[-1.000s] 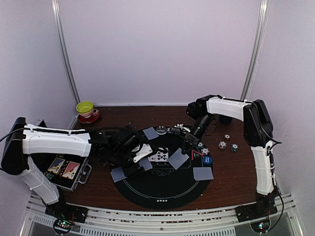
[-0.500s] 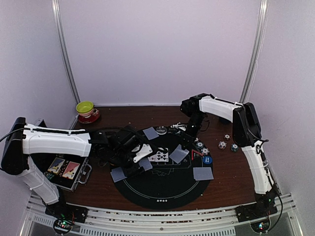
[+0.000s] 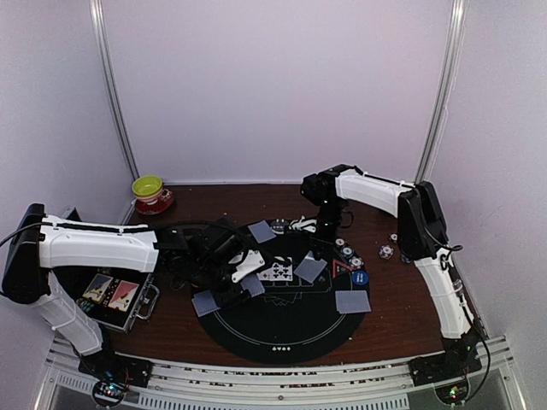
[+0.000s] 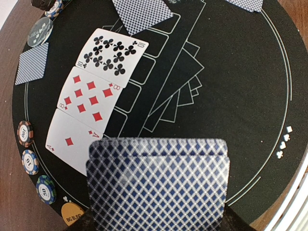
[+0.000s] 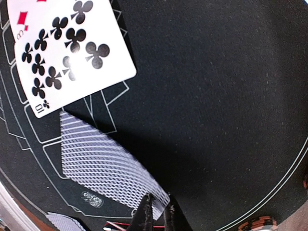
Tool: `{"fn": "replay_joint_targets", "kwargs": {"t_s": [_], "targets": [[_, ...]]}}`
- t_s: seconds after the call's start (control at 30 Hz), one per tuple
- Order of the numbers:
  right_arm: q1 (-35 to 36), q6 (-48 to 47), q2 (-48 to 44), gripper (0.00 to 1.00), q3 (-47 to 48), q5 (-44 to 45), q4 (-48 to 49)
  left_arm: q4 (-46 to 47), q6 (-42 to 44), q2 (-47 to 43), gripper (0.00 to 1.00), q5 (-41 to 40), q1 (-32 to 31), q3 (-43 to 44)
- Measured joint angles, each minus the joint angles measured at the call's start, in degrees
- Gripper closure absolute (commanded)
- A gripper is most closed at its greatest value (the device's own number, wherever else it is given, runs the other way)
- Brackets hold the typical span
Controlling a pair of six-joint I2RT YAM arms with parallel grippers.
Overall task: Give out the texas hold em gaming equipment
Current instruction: Place the poker card in the community card area.
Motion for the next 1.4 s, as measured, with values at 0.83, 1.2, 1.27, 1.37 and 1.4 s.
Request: {"fn": "replay_joint_targets", "kwargs": {"t_s": [0.83, 1.2, 1.27, 1.37, 1.4], "targets": [[2.34, 0.66, -22.49, 0.00, -26.53, 12.24, 17.90, 0.11, 0.00, 0.00, 0.34, -0.04, 0.00, 0.00], [5.33, 2.03, -26.47, 0.00, -39.04, 21.09, 33.07, 0.11, -0.02, 0.00, 0.34, -0.04, 0.00, 0.00], [5.70, 2.43, -26.36, 0.00, -39.04, 22.18, 34.82, 0.11, -0.02, 0.00, 0.34, -0.04, 0.00, 0.00], [6.21, 3.06, -25.97, 0.00, -39.04, 23.67, 36.63, 0.11, -0.02, 0.00, 0.34, -0.04, 0.00, -0.02], [6.40, 3.15, -25.77, 0.00, -39.08, 24.06, 37.11, 0.13, -0.02, 0.00, 0.34, -0.04, 0.00, -0.02]]}}
